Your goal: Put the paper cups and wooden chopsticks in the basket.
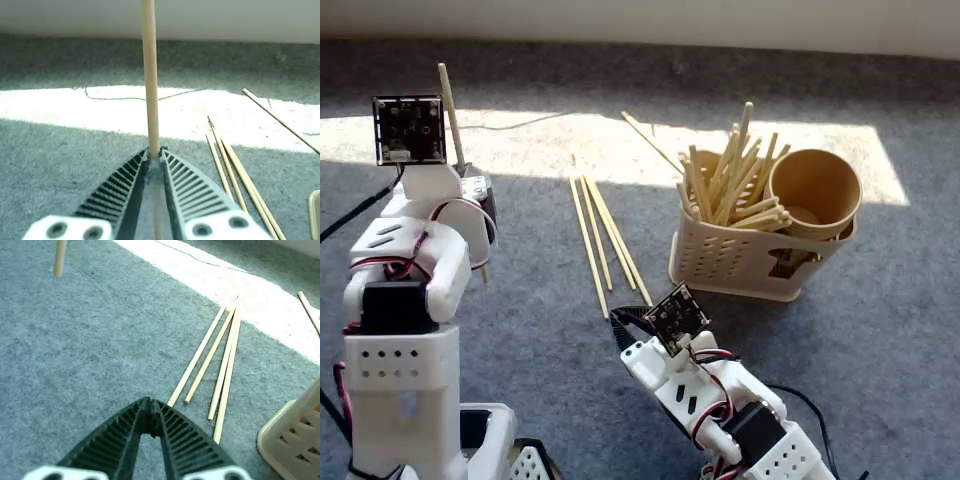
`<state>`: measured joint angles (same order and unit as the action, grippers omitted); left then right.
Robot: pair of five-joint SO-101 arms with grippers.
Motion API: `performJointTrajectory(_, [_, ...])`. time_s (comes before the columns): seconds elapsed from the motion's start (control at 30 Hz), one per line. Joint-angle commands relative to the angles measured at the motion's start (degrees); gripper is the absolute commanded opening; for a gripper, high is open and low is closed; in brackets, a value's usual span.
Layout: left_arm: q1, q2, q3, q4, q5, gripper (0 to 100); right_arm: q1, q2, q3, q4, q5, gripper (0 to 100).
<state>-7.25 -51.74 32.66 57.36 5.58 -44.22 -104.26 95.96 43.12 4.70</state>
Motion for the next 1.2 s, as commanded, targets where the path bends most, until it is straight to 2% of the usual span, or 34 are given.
performJointTrajectory(0.0, [5.05,-2.59,-6.99,-1.41,0.70,1,-0.40,-0.84,5.67,-1.19,0.62,0.6])
performJointTrajectory(0.13, [10.95,-2.51,-13.85,-1.41,0.70,1,-0.40,-0.75,5.67,-0.04,0.70,0.6])
performJointTrajectory(0.33, [21.32,-2.51,-21.67,-2.99,0.70,1,-0.57,-0.84,5.67,2.86,6.51,0.6])
performJointTrajectory(0.5, [28.26,-2.42,-20.70,-12.40,0.62,1,-0.84,-0.84,5.67,4.00,6.77,0.6])
performJointTrajectory(0.73, [34.86,-2.42,-13.23,-28.22,0.62,1,-6.81,-0.92,5.67,7.43,9.14,0.6])
performJointTrajectory(0.97, [42.95,-2.33,-4.88,-38.95,0.26,1,-6.81,-0.92,5.67,7.34,9.41,0.6])
performJointTrajectory(1.17, [44.70,4.09,-3.12,-46.68,0.26,1,-6.81,-0.84,5.67,6.29,9.41,0.6])
